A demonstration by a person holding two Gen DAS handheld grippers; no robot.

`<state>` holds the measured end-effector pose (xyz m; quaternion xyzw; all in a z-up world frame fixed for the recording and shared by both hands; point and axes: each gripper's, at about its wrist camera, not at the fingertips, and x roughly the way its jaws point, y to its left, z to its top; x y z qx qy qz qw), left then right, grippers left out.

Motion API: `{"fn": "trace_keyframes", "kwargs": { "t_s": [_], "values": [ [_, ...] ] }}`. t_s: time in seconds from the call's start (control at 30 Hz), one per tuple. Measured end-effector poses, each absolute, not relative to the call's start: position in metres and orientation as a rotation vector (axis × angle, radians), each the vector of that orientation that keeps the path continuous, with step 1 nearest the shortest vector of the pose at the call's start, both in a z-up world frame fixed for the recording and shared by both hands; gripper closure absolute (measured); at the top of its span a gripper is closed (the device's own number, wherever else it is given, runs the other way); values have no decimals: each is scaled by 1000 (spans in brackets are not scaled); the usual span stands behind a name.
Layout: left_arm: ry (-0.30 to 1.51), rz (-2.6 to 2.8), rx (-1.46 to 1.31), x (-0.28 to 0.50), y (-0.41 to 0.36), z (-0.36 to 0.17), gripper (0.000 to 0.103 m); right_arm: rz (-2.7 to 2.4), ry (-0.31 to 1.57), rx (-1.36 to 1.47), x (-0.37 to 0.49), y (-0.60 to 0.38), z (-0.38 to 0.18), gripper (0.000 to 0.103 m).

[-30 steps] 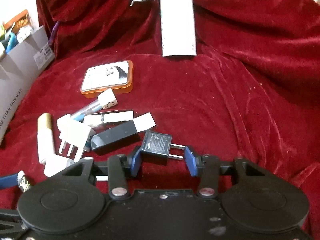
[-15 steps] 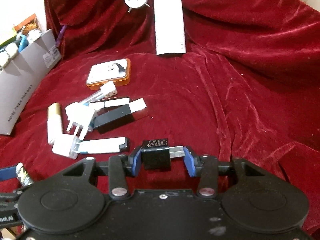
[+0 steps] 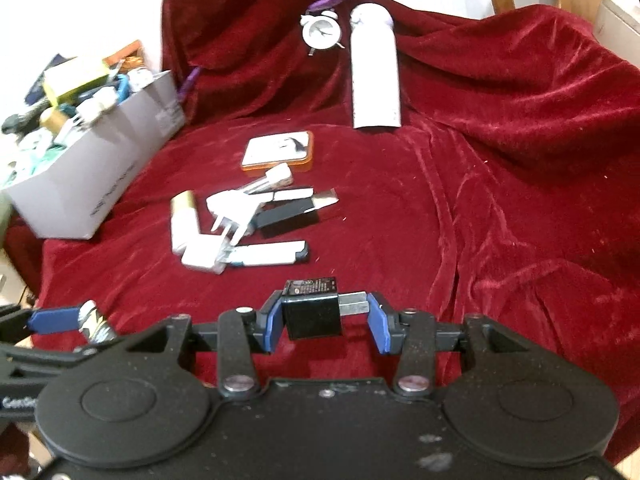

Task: Organize rigid objects
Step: 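Carry the black lighter with the left tool while the right tool grasps a black plug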

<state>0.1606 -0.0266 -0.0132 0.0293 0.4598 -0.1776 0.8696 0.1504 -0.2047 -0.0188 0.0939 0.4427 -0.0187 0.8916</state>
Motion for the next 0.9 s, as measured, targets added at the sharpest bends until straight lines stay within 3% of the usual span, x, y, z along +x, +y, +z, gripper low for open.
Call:
{"fn": "trace_keyframes", "kwargs": {
  "t_s": [0.43,0.9],
  "values": [
    [978,-348,55,94,-21,-15,23,53,909,166,59,-189,-5,59],
    [1041,-261,23,54,-17,-52,23,68,1026,132,1,-169,-34,59]
  ]
}}
